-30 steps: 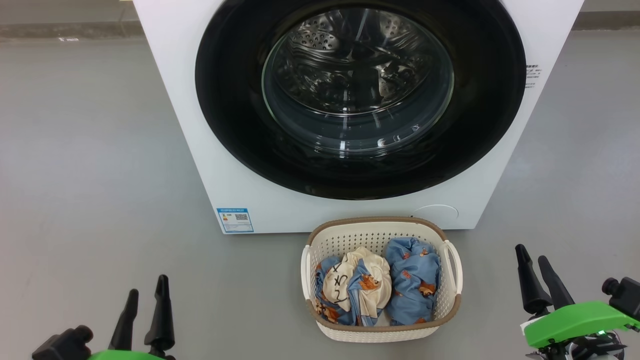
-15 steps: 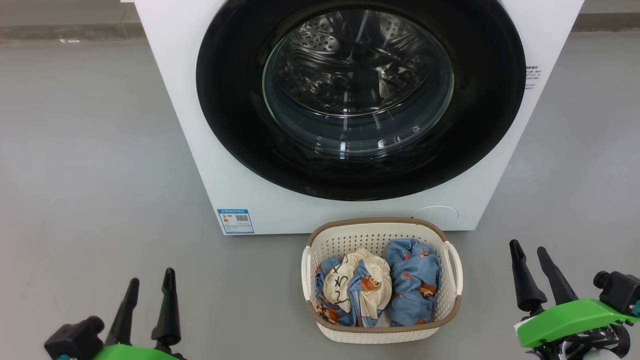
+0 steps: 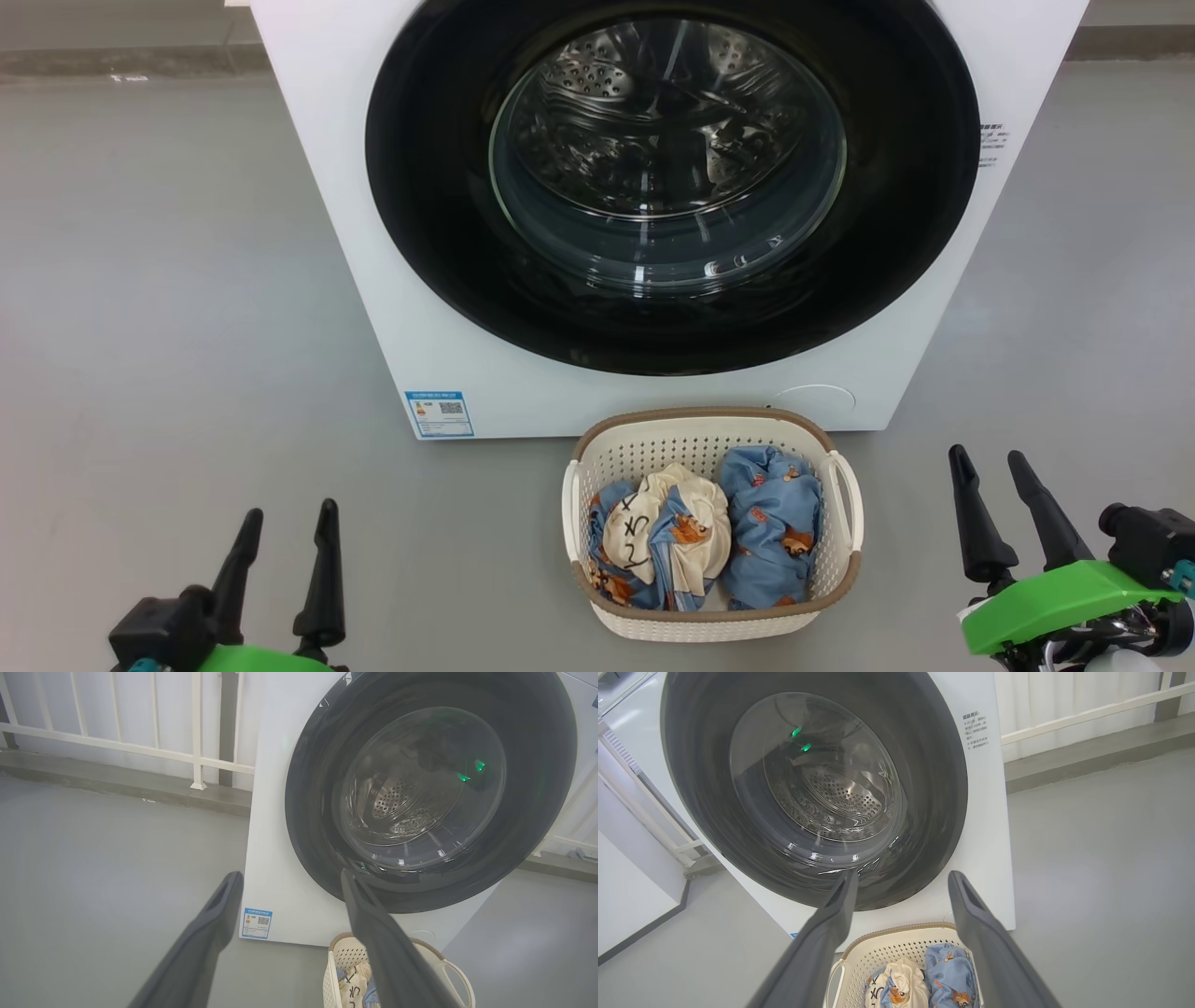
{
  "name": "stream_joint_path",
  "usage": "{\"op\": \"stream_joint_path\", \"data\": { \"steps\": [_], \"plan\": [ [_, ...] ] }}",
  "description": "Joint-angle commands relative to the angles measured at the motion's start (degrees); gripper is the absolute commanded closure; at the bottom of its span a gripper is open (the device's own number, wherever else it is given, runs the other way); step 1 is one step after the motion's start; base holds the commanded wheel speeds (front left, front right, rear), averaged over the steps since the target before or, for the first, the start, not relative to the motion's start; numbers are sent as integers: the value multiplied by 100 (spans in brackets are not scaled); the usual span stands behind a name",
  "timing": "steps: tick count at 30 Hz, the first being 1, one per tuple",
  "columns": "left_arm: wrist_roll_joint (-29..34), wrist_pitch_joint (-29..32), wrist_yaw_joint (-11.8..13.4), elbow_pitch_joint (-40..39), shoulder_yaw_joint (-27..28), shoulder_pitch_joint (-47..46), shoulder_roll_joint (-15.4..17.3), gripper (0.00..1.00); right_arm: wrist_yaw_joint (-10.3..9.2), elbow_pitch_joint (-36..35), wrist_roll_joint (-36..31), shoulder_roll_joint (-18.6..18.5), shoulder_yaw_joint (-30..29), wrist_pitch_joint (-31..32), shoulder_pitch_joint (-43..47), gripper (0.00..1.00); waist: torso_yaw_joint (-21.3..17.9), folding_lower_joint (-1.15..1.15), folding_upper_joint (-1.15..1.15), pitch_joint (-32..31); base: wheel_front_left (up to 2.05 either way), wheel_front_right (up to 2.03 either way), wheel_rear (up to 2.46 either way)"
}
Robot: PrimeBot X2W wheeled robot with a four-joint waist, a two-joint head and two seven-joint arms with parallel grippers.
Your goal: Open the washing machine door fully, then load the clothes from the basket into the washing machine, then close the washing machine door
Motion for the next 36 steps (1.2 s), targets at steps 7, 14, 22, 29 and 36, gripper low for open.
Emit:
{"op": "stream_joint_path", "data": {
  "steps": [7,14,22,29,36],
  "plan": [
    [566,-199,-2,-38,96,-343,153,0,31,-162,-594,-145,141,-221,-181,0,-18,0,0,2,0,0,0],
    [879,-300,-2,36,52,-391,187,0,33,-172,-941,-163,147,-323,-177,0,-30,0,0,-4,0,0,0],
    [842,-381,-2,177,75,-445,174,0,34,-192,-1207,-150,77,-404,-129,0,-49,0,0,-17,0,0,0],
    [667,-381,-2,354,134,-480,175,0,34,-199,-1203,-100,-23,-404,-102,0,-80,0,0,-32,0,0,0],
    [678,-381,-2,426,215,-518,159,0,34,-212,-1209,-49,-86,-404,-71,0,-123,0,0,-33,0,0,0]
  ]
}}
